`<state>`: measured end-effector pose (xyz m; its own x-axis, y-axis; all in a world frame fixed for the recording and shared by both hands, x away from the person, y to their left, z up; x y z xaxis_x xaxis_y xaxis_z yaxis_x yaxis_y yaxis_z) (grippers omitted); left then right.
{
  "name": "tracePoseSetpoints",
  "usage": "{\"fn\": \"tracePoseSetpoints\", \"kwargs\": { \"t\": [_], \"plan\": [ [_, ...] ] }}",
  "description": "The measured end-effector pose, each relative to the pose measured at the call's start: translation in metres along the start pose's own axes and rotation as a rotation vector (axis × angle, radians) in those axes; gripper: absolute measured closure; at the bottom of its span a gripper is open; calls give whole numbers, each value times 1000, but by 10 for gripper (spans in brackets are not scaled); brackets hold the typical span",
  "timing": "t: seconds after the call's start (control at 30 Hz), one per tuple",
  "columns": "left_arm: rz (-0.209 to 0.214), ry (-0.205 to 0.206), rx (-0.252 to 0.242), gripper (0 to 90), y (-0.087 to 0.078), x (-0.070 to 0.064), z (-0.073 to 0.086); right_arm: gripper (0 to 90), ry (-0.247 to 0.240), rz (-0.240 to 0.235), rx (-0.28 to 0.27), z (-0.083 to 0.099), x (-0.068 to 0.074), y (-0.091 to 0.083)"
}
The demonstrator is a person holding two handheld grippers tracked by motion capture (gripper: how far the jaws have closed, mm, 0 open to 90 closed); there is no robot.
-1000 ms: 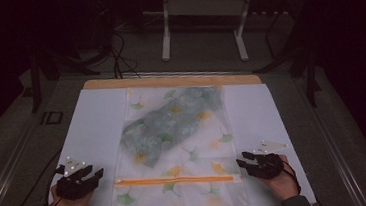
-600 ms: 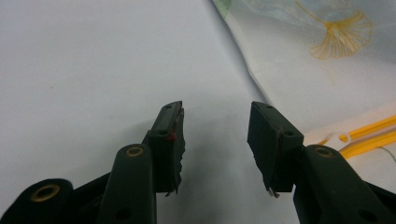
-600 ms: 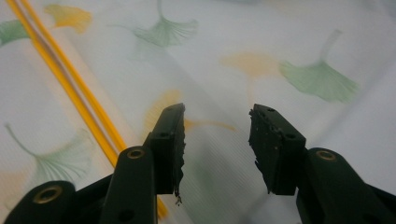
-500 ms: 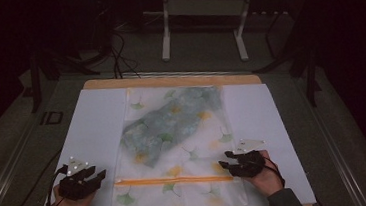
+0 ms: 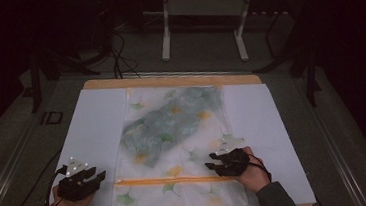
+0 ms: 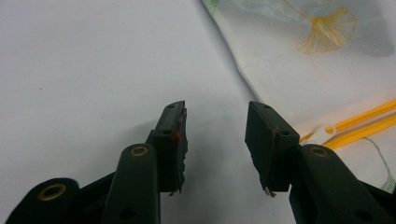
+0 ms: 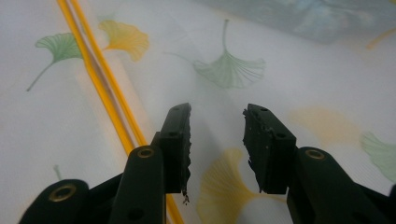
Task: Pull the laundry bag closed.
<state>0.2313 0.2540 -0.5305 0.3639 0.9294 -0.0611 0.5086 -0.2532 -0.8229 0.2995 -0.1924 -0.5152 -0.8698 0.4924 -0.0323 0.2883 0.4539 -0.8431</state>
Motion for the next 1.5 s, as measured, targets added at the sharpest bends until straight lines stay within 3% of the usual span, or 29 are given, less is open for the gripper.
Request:
{"fn": "tracePoseSetpoints", "kwargs": {
  "t": [0.77, 1.5],
  "plan": [
    [20, 24, 7, 586, 0, -2, -1, 628, -101, -117, 23, -43, 26, 28],
    [22, 41, 14, 586, 0, -2, -1, 631, -178, -188, 14, -86, 51, 53]
  ]
}}
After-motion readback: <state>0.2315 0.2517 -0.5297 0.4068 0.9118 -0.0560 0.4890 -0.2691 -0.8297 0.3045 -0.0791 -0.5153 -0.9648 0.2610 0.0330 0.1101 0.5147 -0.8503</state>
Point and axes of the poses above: each handheld gripper's, and its own axes: y roughly forward along the jaws, z roughly out of its underside, x roughly to its left, the point moved 1 cm from there along y, roughly forward along the jaws, and after that the axes turned 10 degrees about x, right-handed, at the moved point
